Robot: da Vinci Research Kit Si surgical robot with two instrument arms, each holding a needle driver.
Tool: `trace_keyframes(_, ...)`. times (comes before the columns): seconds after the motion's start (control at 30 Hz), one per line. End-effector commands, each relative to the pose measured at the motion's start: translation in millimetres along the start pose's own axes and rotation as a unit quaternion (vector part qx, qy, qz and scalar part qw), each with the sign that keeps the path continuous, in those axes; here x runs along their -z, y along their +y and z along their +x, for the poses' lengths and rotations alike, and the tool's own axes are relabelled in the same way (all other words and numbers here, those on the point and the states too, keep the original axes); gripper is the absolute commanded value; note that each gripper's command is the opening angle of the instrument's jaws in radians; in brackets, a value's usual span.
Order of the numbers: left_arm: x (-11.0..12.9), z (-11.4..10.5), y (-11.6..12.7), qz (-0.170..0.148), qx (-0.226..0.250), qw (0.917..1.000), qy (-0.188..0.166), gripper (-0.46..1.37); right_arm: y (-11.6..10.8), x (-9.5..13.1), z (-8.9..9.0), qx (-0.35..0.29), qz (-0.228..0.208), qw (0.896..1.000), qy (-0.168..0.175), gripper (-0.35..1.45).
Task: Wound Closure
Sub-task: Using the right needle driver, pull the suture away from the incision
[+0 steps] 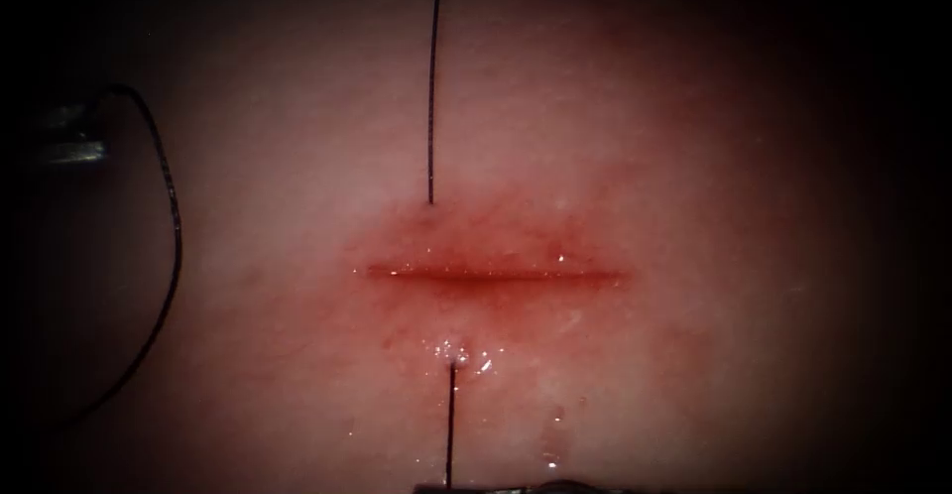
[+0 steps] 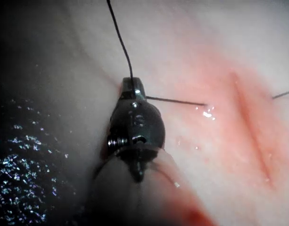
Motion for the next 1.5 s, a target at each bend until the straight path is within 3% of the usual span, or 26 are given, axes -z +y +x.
trace_keyframes(0.03, -0.1, -0.2, -0.1, 0.0, -0.001, 1.0, -0.002, -0.35, -0.8, 0.0, 0.5, 0.001, 0.003, 1.0, 0.003, -0.35)
trace_keyframes(0.3, -0.6, -1.0, -0.1, 0.004, -0.005, 1.0, -0.004, -0.35, -5.2, -0.4, 3.1, 0.005, 0.025, 1.0, 0.009, -0.35)
trace_keyframes(0.57, -0.9, -1.3, -0.4, 0.005, -0.006, 1.0, -0.004, -0.35, -11.8, -1.0, 6.0, 0.017, 0.061, 0.998, 0.003, -0.35)
trace_keyframes(0.73, -1.0, -1.7, -0.4, 0.005, -0.008, 0.9999, -0.004, -0.35, -14.1, -1.4, 7.6, 0.02, 0.081, 0.996, 0.008, -0.35)
trace_keyframes(0.8, -1.1, -2.1, -0.2, 0.004, -0.011, 0.9999, -0.005, -0.35, -14.4, -1.7, 8.6, 0.019, 0.092, 0.995, 0.027, -0.35)
trace_keyframes(0.87, -1.1, -2.5, 0.1, 0.002, -0.014, 0.9999, -0.008, -0.35, -14.0, -1.5, 9.3, 0.022, 0.093, 0.994, 0.055, -0.26)
trace_keyframes(0.9, -1.1, -2.7, 0.3, -0.001, -0.019, 0.9998, -0.011, -0.35, -13.5, -1.2, 9.6, 0.037, 0.084, 0.994, 0.059, 0.4)
trace_keyframes(0.93, -1.1, -2.8, 0.5, -0.002, -0.02, 0.9997, -0.013, -0.35, -12.9, -0.9, 9.7, 0.035, 0.068, 0.996, 0.05, 0.92)
trace_keyframes(1.0, -1.1, -3.2, 0.8, -0.006, -0.023, 0.9996, -0.017, -0.35, -11.1, 0.3, 9.8, 0.039, 0.044, 0.998, 0.037, 1.26)
trace_keyframes(1.17, -0.7, -3.5, 0.7, -0.009, -0.026, 0.9995, -0.017, -0.35, -6.2, 5.4, 9.1, 0.052, 0.029, 0.998, 0.014, 1.24)
trace_keyframes(1.2, -0.6, -3.5, 0.6, -0.01, -0.025, 0.9995, -0.019, -0.35, -4.4, 7.3, 8.8, 0.056, 0.02, 0.998, 0.008, 1.24)
trace_keyframes(1.3, -0.5, -3.4, 0.4, -0.01, -0.024, 0.9995, -0.018, -0.35, -1.5, 9.7, 8.2, 0.06, 0.01, 0.998, 0.004, 1.24)
trace_keyframes(1.33, -0.6, -3.4, 0.3, -0.008, -0.024, 0.9995, -0.017, -0.35, 0.5, 11.0, 7.7, 0.065, -0.002, 0.998, 0.004, 1.24)
trace_keyframes(1.5, -0.9, -3.4, 0.6, -0.006, -0.024, 0.9995, -0.017, -0.35, 4.4, 11.2, 6.4, 0.068, -0.028, 0.997, -0.001, 1.23)
